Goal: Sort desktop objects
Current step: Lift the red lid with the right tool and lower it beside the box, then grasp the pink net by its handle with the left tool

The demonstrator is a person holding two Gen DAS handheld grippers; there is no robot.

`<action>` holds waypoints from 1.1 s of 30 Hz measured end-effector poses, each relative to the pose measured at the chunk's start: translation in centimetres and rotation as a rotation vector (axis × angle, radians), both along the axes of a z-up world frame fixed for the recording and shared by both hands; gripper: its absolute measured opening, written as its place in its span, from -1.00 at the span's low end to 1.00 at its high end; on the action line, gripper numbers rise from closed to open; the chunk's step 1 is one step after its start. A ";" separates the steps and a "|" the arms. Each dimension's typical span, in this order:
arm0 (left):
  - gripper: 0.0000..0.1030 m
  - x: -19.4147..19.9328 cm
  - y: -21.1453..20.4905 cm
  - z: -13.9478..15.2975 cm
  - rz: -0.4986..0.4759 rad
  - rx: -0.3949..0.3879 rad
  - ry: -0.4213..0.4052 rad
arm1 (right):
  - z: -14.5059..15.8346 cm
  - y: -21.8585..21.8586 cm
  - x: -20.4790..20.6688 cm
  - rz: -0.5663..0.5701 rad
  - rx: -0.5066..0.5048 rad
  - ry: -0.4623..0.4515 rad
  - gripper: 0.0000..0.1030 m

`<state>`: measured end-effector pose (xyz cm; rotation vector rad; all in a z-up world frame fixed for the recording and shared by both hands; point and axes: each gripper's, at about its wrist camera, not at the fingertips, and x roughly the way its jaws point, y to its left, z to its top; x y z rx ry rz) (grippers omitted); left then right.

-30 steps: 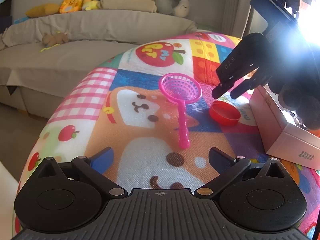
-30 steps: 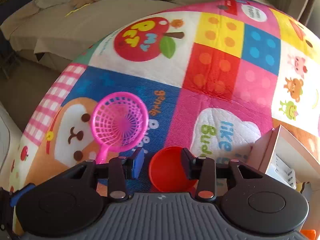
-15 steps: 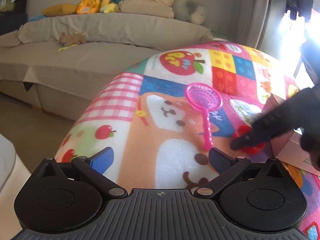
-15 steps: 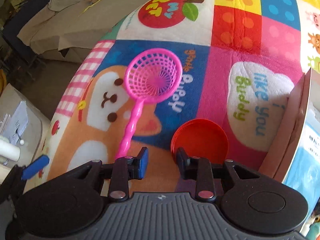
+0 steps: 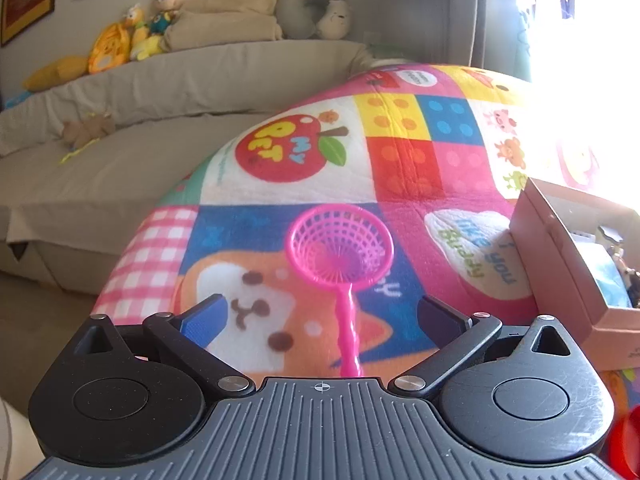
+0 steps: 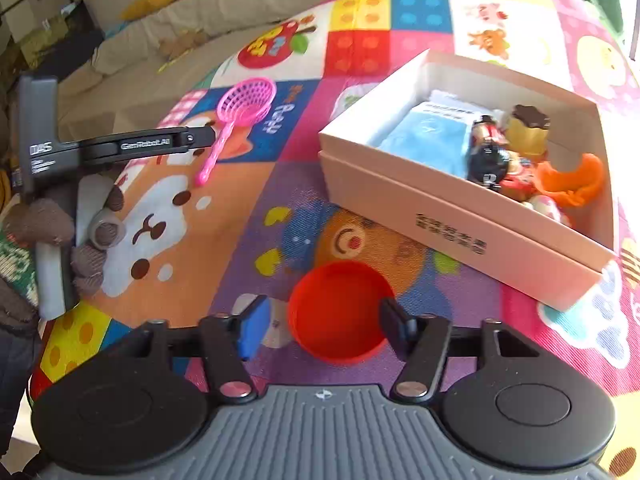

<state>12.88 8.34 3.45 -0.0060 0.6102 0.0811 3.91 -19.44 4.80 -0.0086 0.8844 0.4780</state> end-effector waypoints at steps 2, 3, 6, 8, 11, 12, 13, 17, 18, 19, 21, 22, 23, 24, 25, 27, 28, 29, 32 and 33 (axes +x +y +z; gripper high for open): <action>1.00 2.2 -0.7 -0.3 0.011 0.022 0.011 | -0.2 -1.4 -0.9 -0.064 -0.011 -0.067 0.66; 1.00 3.4 -1.0 -0.5 0.025 0.025 0.021 | -0.5 -1.9 -1.2 -0.096 -0.022 -0.093 0.75; 1.00 5.6 -1.3 -1.0 0.048 0.016 0.048 | -1.6 -3.4 -1.7 -0.178 -0.034 -0.128 0.91; 1.00 6.1 -1.5 -1.2 0.061 0.025 0.054 | -2.5 -4.0 -1.8 -0.201 -0.019 -0.129 0.91; 0.96 5.9 -1.9 -1.3 0.063 0.055 0.054 | -3.8 -4.5 -1.9 -0.229 0.000 -0.127 0.94; 0.76 5.7 -2.0 -1.3 0.056 0.066 0.056 | -4.0 -4.5 -1.9 -0.230 0.006 -0.130 0.97; 0.58 5.5 -2.2 -1.3 0.048 0.081 0.065 | -3.9 -4.5 -2.0 -0.226 0.012 -0.137 1.00; 0.23 4.1 -2.7 -1.0 0.027 0.105 0.073 | -4.0 -4.5 -1.8 -0.226 0.026 -0.133 1.00; 0.07 3.6 -2.8 -0.9 0.015 0.099 0.079 | -4.0 -4.5 -1.9 -0.227 0.030 -0.132 1.00; 0.04 2.9 -2.9 -0.7 -0.001 0.087 0.086 | -4.0 -4.5 -1.9 -0.227 0.035 -0.133 1.00; 0.04 1.0 -3.4 -0.4 -0.050 0.070 0.091 | -4.0 -4.5 -1.9 -0.228 0.038 -0.133 1.00; 0.04 -0.2 -3.7 -0.3 -0.079 0.069 0.092 | -4.0 -4.5 -1.9 -0.228 0.037 -0.134 1.00; 0.04 -1.4 -4.1 -0.2 -0.110 0.065 0.092 | -4.0 -4.4 -2.0 -0.228 0.035 -0.134 1.00; 0.04 -2.7 -4.5 -0.1 -0.144 0.056 0.094 | -4.0 -4.4 -2.0 -0.228 0.033 -0.135 1.00; 0.05 -3.9 -4.9 -0.1 -0.176 0.045 0.097 | -4.0 -4.3 -2.0 -0.228 0.030 -0.135 1.00; 0.07 -6.1 -5.4 -0.3 -0.227 0.030 0.104 | -4.0 -4.2 -2.0 -0.227 0.024 -0.136 1.00; 0.12 -7.0 -5.5 -0.4 -0.240 0.029 0.102 | -4.0 -4.2 -2.0 -0.227 0.021 -0.136 1.00; 0.12 -7.4 -5.5 -0.4 -0.241 0.031 0.097 | -4.0 -4.1 -2.0 -0.226 0.017 -0.136 1.00; 0.27 -7.5 -4.7 -0.4 -0.181 0.065 0.056 | -4.1 -3.9 -2.0 -0.225 0.004 -0.136 1.00; 0.38 -6.8 -3.9 -0.3 -0.138 0.063 0.048 | -4.1 -3.9 -2.0 -0.225 -0.001 -0.137 1.00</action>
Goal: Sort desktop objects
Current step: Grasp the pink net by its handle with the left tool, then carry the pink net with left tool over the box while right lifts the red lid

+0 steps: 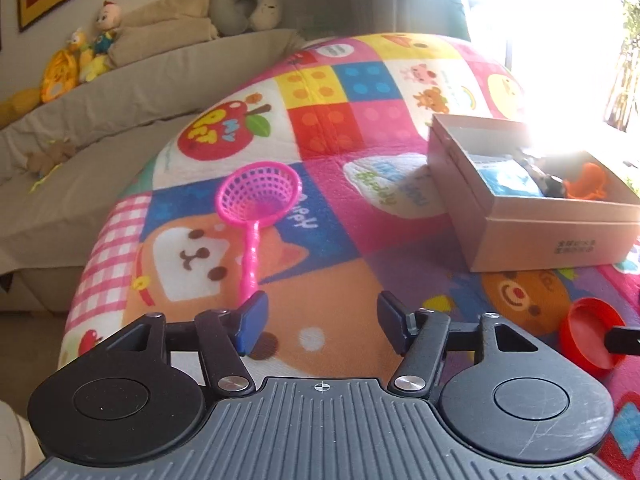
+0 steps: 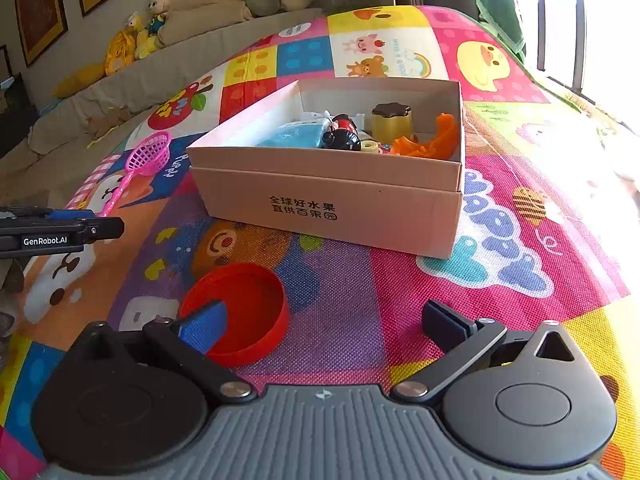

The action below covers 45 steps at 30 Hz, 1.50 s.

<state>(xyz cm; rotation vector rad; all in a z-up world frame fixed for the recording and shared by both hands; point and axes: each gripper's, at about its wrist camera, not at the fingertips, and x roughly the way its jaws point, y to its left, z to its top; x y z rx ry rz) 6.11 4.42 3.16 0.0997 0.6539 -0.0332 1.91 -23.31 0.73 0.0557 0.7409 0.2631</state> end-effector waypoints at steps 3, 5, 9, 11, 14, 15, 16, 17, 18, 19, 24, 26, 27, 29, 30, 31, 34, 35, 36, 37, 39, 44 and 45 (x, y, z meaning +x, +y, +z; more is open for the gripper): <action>0.42 2.7 1.8 -0.2 0.093 -0.027 0.005 | 0.0 0.2 0.0 -0.001 -0.018 -0.001 1.00; 0.34 4.4 2.5 -0.8 0.144 -0.016 0.013 | -0.1 0.4 0.0 0.000 -0.033 -0.001 1.00; -0.14 6.8 3.3 -1.8 0.171 -0.040 0.057 | -0.2 0.7 -0.1 0.002 -0.053 -0.002 1.00; -0.39 6.7 3.2 -1.7 0.165 -0.030 0.051 | -0.2 0.7 -0.1 0.002 -0.052 -0.002 1.00; -0.68 5.2 2.2 -1.5 0.089 -0.023 0.062 | -0.2 0.7 -0.1 0.006 -0.056 0.000 1.00; -0.70 4.2 1.6 -1.4 0.052 -0.014 0.063 | -0.2 0.8 -0.1 0.009 -0.062 0.002 1.00; -0.70 3.2 1.1 -1.4 0.016 -0.007 0.067 | -0.2 0.9 0.0 0.013 -0.070 0.004 1.00; -0.70 2.0 0.5 -1.4 -0.020 -0.006 0.077 | -0.3 1.0 0.0 0.019 -0.081 0.006 1.00; -0.70 0.8 0.1 -1.5 -0.051 -0.011 0.088 | -0.3 1.1 0.0 0.026 -0.092 0.008 1.00; -0.70 -0.4 -0.3 -1.5 -0.076 -0.018 0.097 | -0.3 1.0 0.0 0.027 -0.091 0.008 1.00; -0.70 -6.3 -1.6 -1.4 -0.166 -0.090 0.145 | -0.2 1.1 0.0 0.033 -0.096 0.008 1.00; -0.69 -8.1 -1.9 -1.3 -0.199 -0.124 0.163 | -0.2 1.1 0.0 0.035 -0.097 0.008 1.00; -0.62 -8.7 -2.1 -1.3 -0.209 -0.125 0.167 | -0.2 1.1 0.0 0.038 -0.097 0.008 1.00; -0.55 -9.8 -2.2 -1.3 -0.214 -0.115 0.164 | 0.0 1.2 -0.3 0.057 -0.092 0.005 1.00; -0.48 -10.1 -2.2 -1.3 -0.209 -0.111 0.163 | 0.2 1.3 -0.6 0.079 -0.089 -0.007 1.00; -0.37 -10.2 -2.0 -1.3 -0.205 -0.112 0.164 | 0.5 1.5 -0.9 0.104 -0.090 -0.026 1.00; -0.27 -10.1 -1.8 -1.3 -0.196 -0.112 0.159 | 1.2 2.5 -1.8 0.179 -0.090 -0.057 1.00; -0.19 -10.0 -1.8 -1.2 -0.194 -0.109 0.156 | 1.3 2.9 -1.8 0.198 -0.088 -0.053 1.00; -0.02 -9.9 -1.9 -1.2 -0.191 -0.104 0.149 | 1.3 3.2 -1.8 0.209 -0.085 -0.048 1.00; 0.10 -9.7 -2.0 -1.1 -0.187 -0.097 0.137 | 1.3 3.5 -1.7 0.219 -0.076 -0.038 1.00; 0.26 -9.2 -2.0 -0.7 -0.177 -0.091 0.113 | 1.3 3.9 -1.6 0.238 -0.054 -0.021 1.00; 0.87 -6.4 -2.3 0.4 -0.133 -0.100 0.029 | 0.7 4.5 -1.6 0.253 -0.073 0.003 0.66; 0.88 -5.8 -2.4 0.4 -0.136 -0.104 0.026 | 0.9 4.5 -1.8 0.244 -0.083 -0.010 0.48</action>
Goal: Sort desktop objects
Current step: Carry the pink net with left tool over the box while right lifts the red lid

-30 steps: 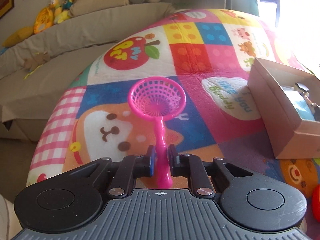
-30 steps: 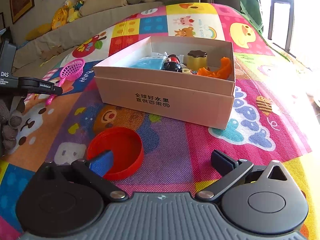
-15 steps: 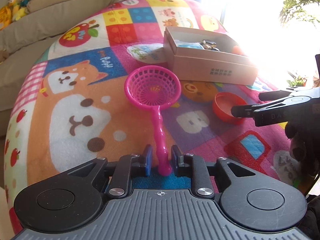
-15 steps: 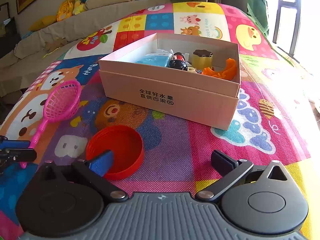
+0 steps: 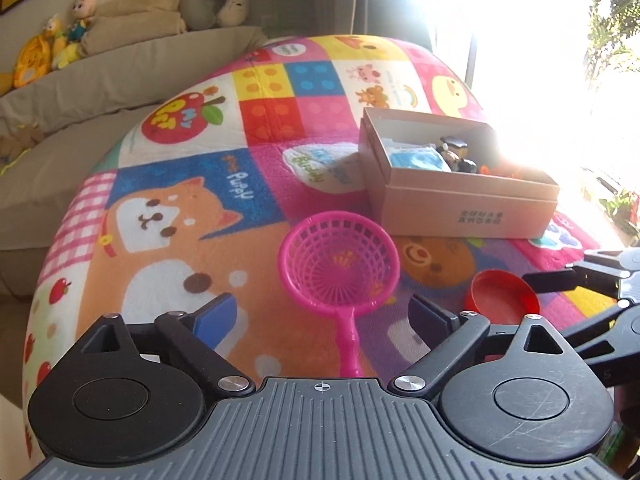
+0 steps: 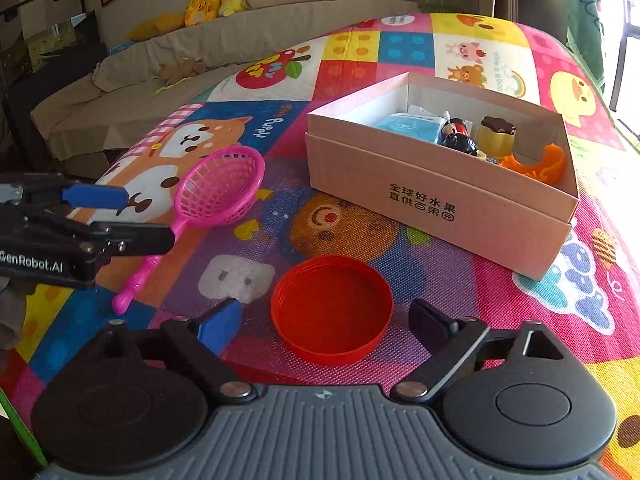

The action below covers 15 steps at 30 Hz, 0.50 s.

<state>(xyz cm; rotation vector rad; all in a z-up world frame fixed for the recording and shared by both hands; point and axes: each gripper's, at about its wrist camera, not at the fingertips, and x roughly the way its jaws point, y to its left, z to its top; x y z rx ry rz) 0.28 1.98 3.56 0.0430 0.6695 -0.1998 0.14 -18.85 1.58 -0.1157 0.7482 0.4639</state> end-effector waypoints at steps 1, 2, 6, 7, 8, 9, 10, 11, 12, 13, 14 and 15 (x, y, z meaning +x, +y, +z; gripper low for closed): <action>0.88 0.9 -0.4 0.0 -0.004 -0.001 0.002 | 0.1 -0.2 -0.1 0.002 -0.002 0.004 0.23; 0.88 1.7 -0.8 -0.1 -0.003 0.001 0.003 | 0.3 -0.4 -0.1 -0.001 0.004 0.009 0.24; 0.88 3.5 -2.5 -1.2 0.006 0.058 0.010 | 1.3 -1.6 -1.2 -0.013 0.003 -0.011 0.24; 0.88 3.7 -2.8 -1.6 0.011 0.069 0.014 | 1.6 -2.0 -1.5 -0.018 0.000 -0.015 0.24; 0.87 3.8 -2.9 -1.8 0.016 0.076 0.017 | 1.8 -2.4 -1.7 -0.023 0.002 -0.014 0.24; 0.75 3.9 -3.0 -1.9 0.020 0.082 0.019 | 2.0 -2.8 -1.9 -0.030 0.003 -0.013 0.24; 0.70 3.8 -3.0 -2.0 0.021 0.087 0.020 | 2.2 -3.3 -2.0 -0.037 0.002 -0.014 0.24; 0.70 3.6 -3.0 -1.9 0.022 0.087 0.014 | 2.5 -3.8 -2.2 -0.048 -0.001 -0.022 0.24; 0.69 3.3 -2.9 -1.7 0.017 0.086 0.005 | 3.0 -4.3 -2.4 -0.059 -0.002 -0.036 0.24; 0.69 3.0 -2.9 -1.3 0.012 0.086 -0.005 | 3.6 -4.9 -2.5 -0.071 0.000 -0.056 0.24; 0.69 2.6 -3.0 -0.6 0.005 0.081 -0.017 | 4.3 -5.5 -2.6 -0.083 0.008 -0.076 0.24; 0.69 2.2 -3.0 0.4 -0.011 0.064 -0.035 | 5.4 -6.3 -2.7 -0.100 0.024 -0.104 0.24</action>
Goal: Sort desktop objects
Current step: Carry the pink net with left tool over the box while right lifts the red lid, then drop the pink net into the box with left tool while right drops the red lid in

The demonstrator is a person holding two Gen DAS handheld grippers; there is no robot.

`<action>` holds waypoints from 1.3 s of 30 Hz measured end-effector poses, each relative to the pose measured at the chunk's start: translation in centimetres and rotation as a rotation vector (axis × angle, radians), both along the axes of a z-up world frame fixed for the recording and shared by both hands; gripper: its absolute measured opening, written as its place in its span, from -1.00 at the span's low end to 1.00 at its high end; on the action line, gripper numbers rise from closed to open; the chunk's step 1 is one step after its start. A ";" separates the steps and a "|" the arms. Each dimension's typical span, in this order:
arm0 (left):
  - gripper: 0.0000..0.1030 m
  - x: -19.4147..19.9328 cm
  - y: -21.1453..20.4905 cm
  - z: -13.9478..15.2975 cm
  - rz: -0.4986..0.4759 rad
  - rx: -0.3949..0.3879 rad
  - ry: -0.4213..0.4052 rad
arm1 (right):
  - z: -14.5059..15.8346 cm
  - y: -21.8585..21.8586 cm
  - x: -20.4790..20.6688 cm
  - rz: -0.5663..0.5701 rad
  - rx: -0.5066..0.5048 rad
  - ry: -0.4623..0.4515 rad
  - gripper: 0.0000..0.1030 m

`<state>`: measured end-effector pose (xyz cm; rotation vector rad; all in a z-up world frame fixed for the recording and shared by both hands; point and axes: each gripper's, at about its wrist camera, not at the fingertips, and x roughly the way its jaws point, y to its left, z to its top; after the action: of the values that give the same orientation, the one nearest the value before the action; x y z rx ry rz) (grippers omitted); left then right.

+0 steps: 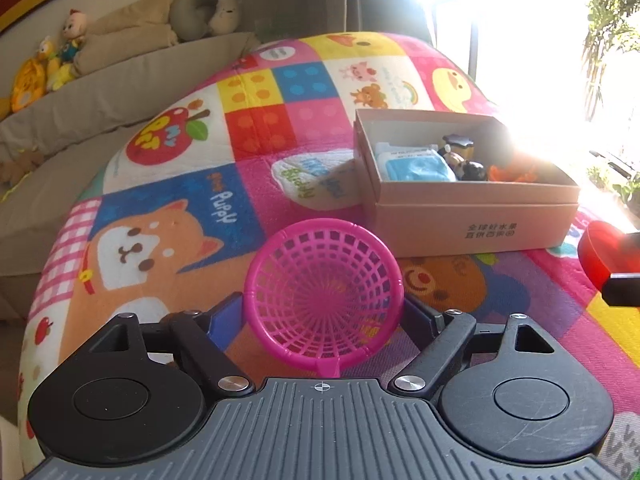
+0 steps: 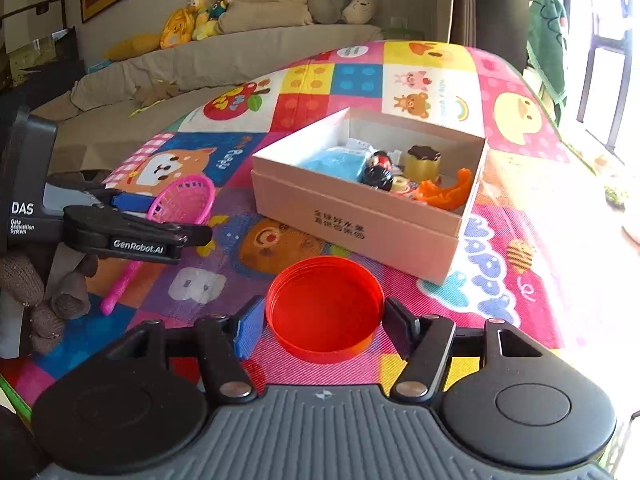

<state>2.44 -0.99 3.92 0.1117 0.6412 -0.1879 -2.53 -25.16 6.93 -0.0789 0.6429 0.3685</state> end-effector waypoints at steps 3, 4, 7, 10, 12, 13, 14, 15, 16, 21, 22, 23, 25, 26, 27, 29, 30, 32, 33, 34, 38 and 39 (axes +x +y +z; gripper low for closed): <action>0.69 -0.1 -0.6 4.1 -0.069 -0.045 -0.089 | 3.0 -2.2 0.1 -0.052 0.057 -0.077 0.24; 0.69 0.3 -1.1 5.6 -0.091 -0.050 -0.126 | 4.1 -3.0 0.2 -0.076 0.078 -0.102 0.24; 0.70 3.1 -2.8 9.3 -0.158 -0.097 -0.178 | 5.7 -4.1 0.4 -0.122 0.102 -0.157 0.24; 0.70 7.1 -5.2 10.9 -0.201 -0.121 -0.176 | 5.7 -4.6 0.5 -0.147 0.111 -0.168 0.24; 0.70 9.4 -7.0 11.0 -0.218 -0.128 -0.157 | 5.1 -4.8 0.7 -0.143 0.116 -0.148 0.24; 0.70 10.8 -8.2 10.8 -0.237 -0.130 -0.142 | 4.7 -4.9 0.9 -0.141 0.114 -0.138 0.24; 0.71 12.0 -9.1 10.4 -0.252 -0.129 -0.122 | 4.4 -5.0 1.0 -0.141 0.114 -0.129 0.24; 0.77 12.8 -9.7 10.1 -0.259 -0.127 -0.102 | 4.1 -5.1 1.3 -0.147 0.113 -0.118 0.24; 0.84 13.8 -10.4 9.5 -0.257 -0.123 -0.075 | 3.9 -5.3 1.5 -0.155 0.114 -0.110 0.24; 0.87 13.7 -8.9 7.4 -0.219 -0.144 -0.045 | 2.8 -6.2 1.8 -0.182 0.112 -0.097 0.24; 0.88 13.0 -8.3 7.0 -0.209 -0.140 -0.050 | 2.6 -6.4 2.0 -0.186 0.110 -0.090 0.24; 0.88 12.3 -7.7 6.6 -0.204 -0.133 -0.057 | 2.4 -6.4 2.2 -0.189 0.109 -0.084 0.24; 0.89 10.7 -6.8 5.6 -0.190 -0.108 -0.071 | 2.2 -6.2 2.7 -0.187 0.114 -0.071 0.24; 0.90 9.7 -6.3 5.0 -0.183 -0.091 -0.079 | 2.1 -6.0 3.0 -0.182 0.118 -0.066 0.24; 0.91 8.8 -5.9 4.5 -0.177 -0.074 -0.087 | 2.2 -5.7 3.2 -0.172 0.122 -0.062 0.24; 0.93 7.0 -5.0 3.5 -0.158 -0.055 -0.102 | 2.4 -4.8 4.1 -0.154 0.119 -0.059 0.24; 0.94 6.4 -4.7 3.1 -0.151 -0.056 -0.104 | 2.5 -4.4 4.7 -0.150 0.111 -0.058 0.24; 0.94 4.9 -3.7 2.4 -0.137 -0.085 -0.089 | 3.1 -3.4 6.5 -0.156 0.093 -0.063 0.24; 0.94 4.5 -3.4 2.1 -0.134 -0.099 -0.080 | 3.3 -3.0 7.4 -0.162 0.086 -0.065 0.24; 0.94 3.9 -3.0 1.8 -0.129 -0.111 -0.073 | 3.7 -2.5 8.6 -0.174 0.074 -0.074 0.24; 0.96 2.7 -1.8 1.0 -0.097 -0.113 -0.081 | 4.3 -1.0 13.6 -0.251 -0.005 -0.113 0.24; 0.97 2.5 -1.4 0.7 -0.087 -0.117 -0.079 | 4.0 -0.8 14.8 -0.260 -0.018 -0.092 0.26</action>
<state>4.93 -2.38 4.67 0.0346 0.5457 -0.3029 12.24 -25.96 10.97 -0.0287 0.5573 0.1070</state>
